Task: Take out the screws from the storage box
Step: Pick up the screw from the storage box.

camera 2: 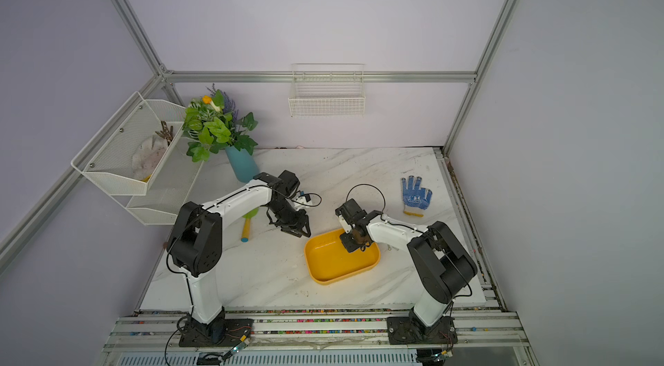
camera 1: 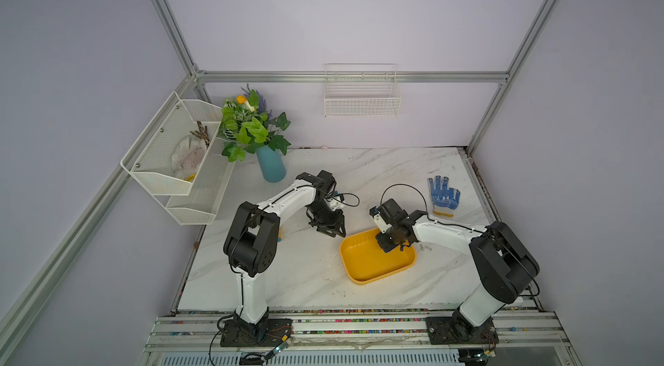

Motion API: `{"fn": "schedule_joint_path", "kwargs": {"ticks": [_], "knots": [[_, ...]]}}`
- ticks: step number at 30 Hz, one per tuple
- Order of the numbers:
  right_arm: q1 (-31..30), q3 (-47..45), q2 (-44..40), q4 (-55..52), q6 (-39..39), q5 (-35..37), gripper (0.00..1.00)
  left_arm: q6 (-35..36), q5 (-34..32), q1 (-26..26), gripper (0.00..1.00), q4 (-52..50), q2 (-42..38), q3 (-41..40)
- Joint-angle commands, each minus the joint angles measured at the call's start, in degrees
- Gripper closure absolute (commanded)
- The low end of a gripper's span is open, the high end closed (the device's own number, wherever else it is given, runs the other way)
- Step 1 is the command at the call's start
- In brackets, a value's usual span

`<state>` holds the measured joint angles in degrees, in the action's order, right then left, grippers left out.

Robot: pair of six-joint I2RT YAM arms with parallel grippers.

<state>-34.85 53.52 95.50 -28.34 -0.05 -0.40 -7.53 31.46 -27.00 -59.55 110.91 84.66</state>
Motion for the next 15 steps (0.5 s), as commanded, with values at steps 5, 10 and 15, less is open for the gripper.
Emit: {"fn": "schedule_joint_path", "kwargs": {"ticks": [5,10,15], "knots": [[-1.24,1.31,0.27,-3.91,2.27,1.22,0.86,-1.58,0.31,0.25,0.55,0.61,-2.61,-4.54],[-1.55,1.84,-0.58,-3.57,3.18,0.86,0.88,-4.33,-1.61,0.29,0.55,1.41,-4.18,-6.46],[-1.61,2.77,0.12,-4.84,4.02,2.57,0.9,-8.78,-1.67,0.29,0.54,3.26,-7.17,-9.41]]}}
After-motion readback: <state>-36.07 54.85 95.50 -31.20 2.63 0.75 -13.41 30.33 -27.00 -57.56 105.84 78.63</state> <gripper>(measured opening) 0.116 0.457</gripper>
